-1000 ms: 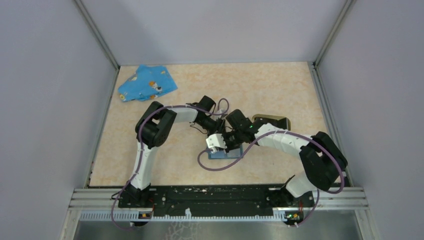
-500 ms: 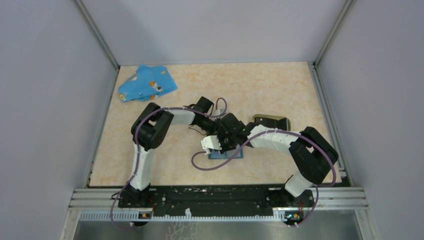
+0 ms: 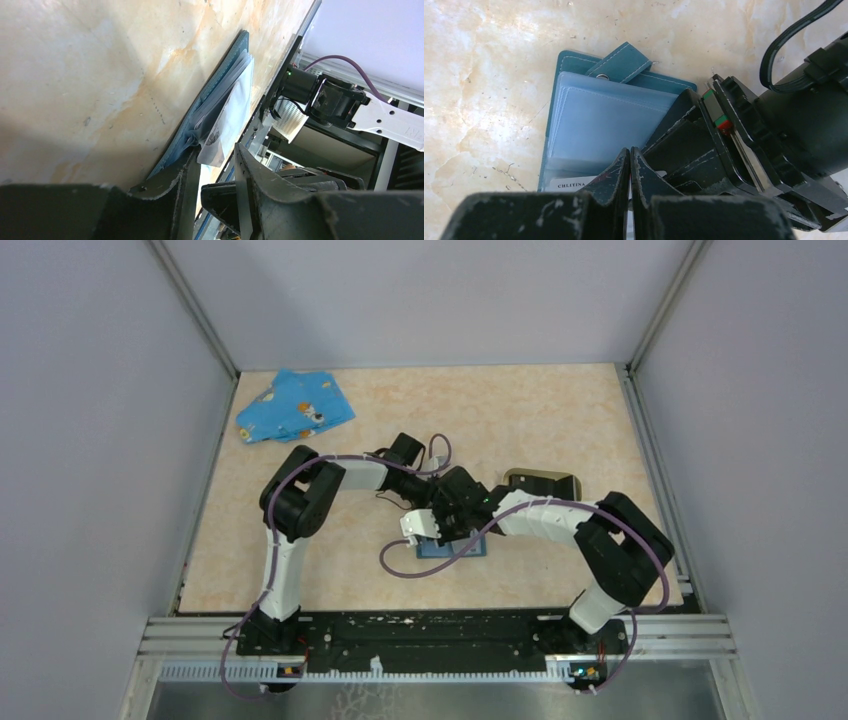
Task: Put the credit cards into the card holder
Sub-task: Insert the credit card into the card holder.
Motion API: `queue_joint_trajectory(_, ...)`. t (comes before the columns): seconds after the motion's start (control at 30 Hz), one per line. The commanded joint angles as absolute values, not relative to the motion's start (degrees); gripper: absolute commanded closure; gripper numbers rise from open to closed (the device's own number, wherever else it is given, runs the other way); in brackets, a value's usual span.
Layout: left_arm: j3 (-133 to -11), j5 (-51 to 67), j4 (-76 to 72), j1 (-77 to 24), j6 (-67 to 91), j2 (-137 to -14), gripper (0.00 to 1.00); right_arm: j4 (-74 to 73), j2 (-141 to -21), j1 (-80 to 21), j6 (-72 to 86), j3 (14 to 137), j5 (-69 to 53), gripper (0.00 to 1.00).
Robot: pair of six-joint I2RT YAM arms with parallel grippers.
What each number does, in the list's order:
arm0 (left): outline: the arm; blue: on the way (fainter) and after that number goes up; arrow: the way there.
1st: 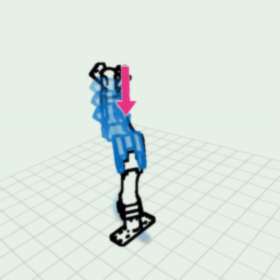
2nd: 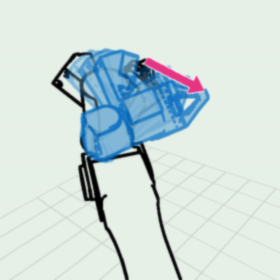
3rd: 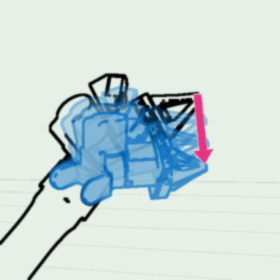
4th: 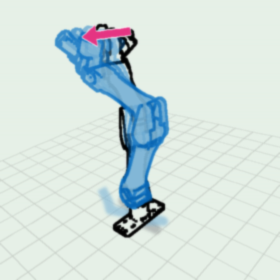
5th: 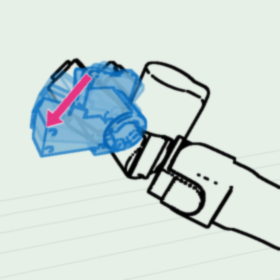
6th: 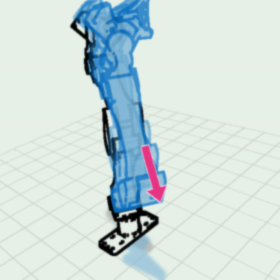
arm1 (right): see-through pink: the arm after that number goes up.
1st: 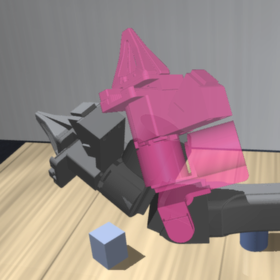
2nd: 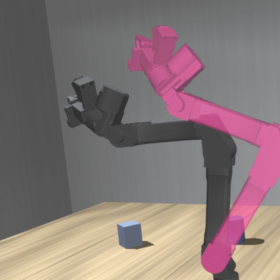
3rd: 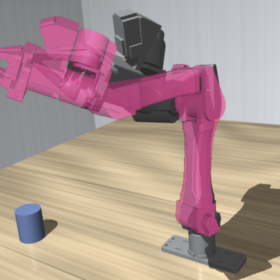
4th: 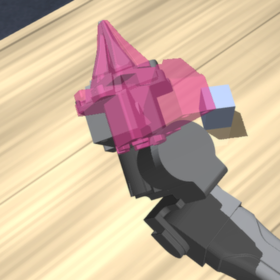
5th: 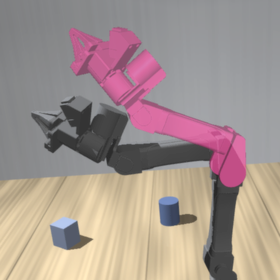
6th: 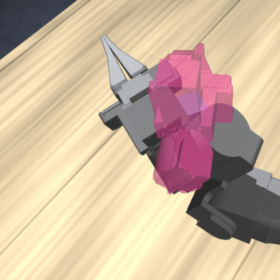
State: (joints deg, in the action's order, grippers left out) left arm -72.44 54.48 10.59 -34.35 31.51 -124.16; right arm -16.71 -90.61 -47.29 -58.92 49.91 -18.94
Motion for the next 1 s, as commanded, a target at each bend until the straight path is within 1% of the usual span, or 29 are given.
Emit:
queue_joint_trajectory(0.0, -71.7, 45.1, 10.7, -33.5, 29.1, -125.5, 0.60, -13.1, -91.4, -49.0, -58.6, 50.5, -15.0, 0.98)
queue_joint_trajectory(0.23, -71.9, 45.7, 10.9, -33.5, 28.7, -126.2, 0.59, -12.9, -92.4, -50.2, -62.2, 49.6, -8.6, 0.99)
queue_joint_trajectory(0.5, -71.9, 45.5, 11.1, -33.5, 28.3, -125.6, 0.58, -18.1, -92.4, -50.0, -65.1, 50.0, -5.1, 1.00)
queue_joint_trajectory(0.77, -72.3, 44.6, 11.4, -33.5, 28.1, -124.4, 0.58, -22.1, -90.3, -47.6, -65.9, 50.1, -7.8, 1.00)
queue_joint_trajectory(0.97, -71.3, 42.2, 9.9, -33.2, 29.1, -121.3, 0.56, -23.7, -89.7, -46.0, -65.7, 50.5, -10.3, 1.00)
